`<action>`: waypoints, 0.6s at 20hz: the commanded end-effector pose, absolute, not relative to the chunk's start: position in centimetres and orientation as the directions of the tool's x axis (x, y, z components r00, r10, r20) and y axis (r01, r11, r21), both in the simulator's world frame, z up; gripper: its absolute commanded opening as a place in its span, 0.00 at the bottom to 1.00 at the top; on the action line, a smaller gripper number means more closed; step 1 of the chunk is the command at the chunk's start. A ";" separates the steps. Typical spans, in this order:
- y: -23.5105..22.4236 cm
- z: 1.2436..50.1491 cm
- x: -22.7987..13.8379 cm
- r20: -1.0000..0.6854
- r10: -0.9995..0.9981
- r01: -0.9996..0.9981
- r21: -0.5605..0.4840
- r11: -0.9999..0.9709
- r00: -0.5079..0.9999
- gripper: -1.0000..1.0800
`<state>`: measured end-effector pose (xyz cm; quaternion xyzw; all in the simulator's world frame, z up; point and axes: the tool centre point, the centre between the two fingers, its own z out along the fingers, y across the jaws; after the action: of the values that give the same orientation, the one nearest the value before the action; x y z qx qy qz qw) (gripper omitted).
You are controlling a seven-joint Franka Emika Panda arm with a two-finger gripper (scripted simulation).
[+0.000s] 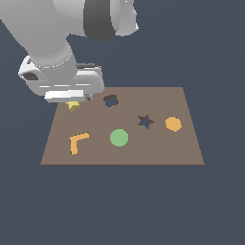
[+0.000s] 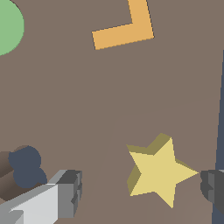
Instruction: Insert a designated object into the corresponding slot on a board.
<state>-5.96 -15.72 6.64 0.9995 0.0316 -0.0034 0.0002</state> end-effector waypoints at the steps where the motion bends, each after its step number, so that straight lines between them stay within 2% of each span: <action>1: -16.8 5.9 -6.2 -0.003 0.073 0.073 0.000 -0.997 0.997 0.96; 12: -18.1 4.9 -6.4 -0.001 0.078 0.078 0.000 -0.997 0.997 0.96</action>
<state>-6.41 -18.11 4.97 0.9992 0.0391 -0.0005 0.0002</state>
